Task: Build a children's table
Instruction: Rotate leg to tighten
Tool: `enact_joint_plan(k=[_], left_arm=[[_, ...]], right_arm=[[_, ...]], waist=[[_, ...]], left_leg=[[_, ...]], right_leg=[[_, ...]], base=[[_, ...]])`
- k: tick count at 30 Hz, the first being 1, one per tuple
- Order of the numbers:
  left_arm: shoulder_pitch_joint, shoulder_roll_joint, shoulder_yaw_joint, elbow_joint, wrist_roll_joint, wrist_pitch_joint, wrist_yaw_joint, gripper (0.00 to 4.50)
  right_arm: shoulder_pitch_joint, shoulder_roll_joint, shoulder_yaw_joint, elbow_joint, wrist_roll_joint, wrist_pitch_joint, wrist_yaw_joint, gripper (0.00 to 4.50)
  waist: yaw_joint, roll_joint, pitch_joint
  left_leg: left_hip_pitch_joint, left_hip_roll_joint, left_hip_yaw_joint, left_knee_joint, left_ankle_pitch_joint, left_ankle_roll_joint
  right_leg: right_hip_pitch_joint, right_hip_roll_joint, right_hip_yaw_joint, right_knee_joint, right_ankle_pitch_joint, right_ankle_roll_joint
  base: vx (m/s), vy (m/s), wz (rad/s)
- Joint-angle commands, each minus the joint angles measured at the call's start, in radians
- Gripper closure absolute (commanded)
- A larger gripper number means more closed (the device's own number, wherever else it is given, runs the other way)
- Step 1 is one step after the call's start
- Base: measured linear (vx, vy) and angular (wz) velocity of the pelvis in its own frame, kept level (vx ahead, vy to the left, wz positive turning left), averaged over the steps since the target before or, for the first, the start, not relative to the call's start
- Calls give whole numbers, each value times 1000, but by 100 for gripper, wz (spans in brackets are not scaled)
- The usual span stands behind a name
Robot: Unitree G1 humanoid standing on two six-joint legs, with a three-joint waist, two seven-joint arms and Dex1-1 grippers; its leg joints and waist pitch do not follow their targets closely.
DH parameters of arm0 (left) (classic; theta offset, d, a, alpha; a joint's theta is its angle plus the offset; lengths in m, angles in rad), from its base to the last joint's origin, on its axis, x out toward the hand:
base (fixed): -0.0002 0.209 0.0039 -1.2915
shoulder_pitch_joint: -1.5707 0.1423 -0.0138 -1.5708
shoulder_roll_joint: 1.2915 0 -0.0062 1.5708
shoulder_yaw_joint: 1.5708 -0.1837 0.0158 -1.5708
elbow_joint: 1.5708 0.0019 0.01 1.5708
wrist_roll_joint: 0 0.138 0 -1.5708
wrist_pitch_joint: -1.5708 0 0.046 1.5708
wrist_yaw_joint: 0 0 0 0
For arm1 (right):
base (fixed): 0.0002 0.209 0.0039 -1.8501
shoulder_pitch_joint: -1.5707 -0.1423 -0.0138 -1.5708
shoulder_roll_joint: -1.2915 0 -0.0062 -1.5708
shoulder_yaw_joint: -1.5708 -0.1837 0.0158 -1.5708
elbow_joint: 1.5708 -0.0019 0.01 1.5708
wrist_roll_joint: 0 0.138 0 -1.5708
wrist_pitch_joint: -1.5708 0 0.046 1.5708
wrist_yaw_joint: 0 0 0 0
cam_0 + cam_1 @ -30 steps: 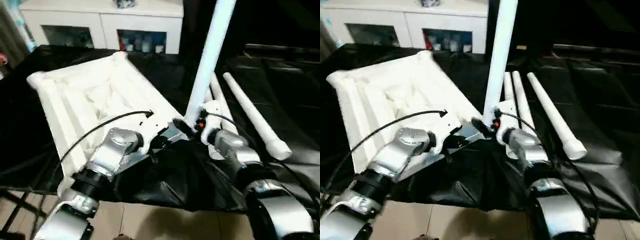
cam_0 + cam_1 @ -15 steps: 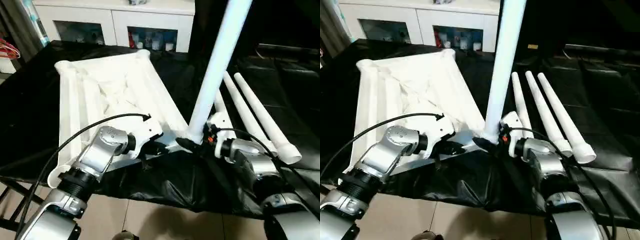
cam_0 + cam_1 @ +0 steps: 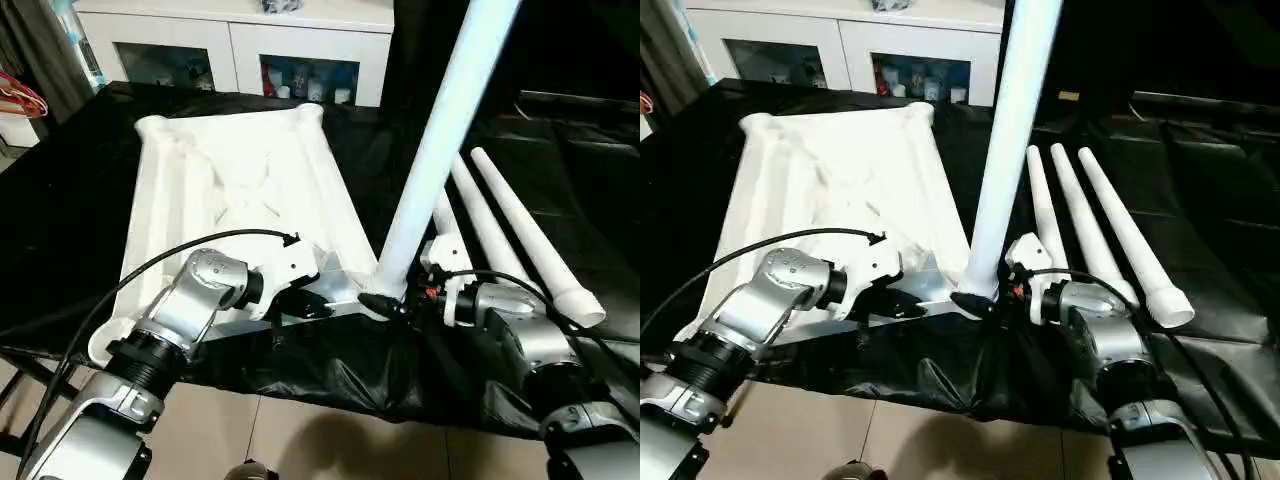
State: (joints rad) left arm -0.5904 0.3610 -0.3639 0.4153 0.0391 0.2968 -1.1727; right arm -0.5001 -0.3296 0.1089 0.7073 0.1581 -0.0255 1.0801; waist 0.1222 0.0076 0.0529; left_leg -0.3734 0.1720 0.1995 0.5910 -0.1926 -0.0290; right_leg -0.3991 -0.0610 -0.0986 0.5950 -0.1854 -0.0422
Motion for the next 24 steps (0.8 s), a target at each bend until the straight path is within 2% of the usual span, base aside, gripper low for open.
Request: enact_joint_plan(k=[1,5,11,15,24], left_arm=[[-38,-13,-23,-20,-23,-30,-36,450],[-40,-14,-22,-12,-20,-36,-43,450],[-43,-13,-24,2,-17,-47,-53,450],[-43,-12,-25,4,-16,-48,-54,450],[-40,-12,-28,10,-15,-49,-66,450]], right_arm=[[15,1,28,-31,-10,-9,27,21],[21,-2,29,-41,-16,-12,29,21],[33,-3,28,-75,-18,-35,22,21],[33,-2,25,-78,-19,-48,13,21],[26,11,-9,-71,-18,-76,-51,21]], waist=[[-2,5,-68],[0,5,-71],[2,4,-70],[2,4,-72],[1,7,-73]], left_leg=[[16,78,-35,-62,-123,68],[16,79,-35,-60,-106,77],[17,78,-35,-60,-116,74],[16,79,-35,-59,-103,77],[18,79,-36,-57,-100,78]], right_leg=[[57,-111,67,-62,-129,-213],[57,-108,66,-58,-100,-216],[57,-109,66,-60,-125,-211],[58,-108,66,-55,-94,-219],[57,-108,65,-53,-82,-223]], base=[[0,0,0],[0,0,0],[0,0,0],[0,0,0],[0,0,0]])
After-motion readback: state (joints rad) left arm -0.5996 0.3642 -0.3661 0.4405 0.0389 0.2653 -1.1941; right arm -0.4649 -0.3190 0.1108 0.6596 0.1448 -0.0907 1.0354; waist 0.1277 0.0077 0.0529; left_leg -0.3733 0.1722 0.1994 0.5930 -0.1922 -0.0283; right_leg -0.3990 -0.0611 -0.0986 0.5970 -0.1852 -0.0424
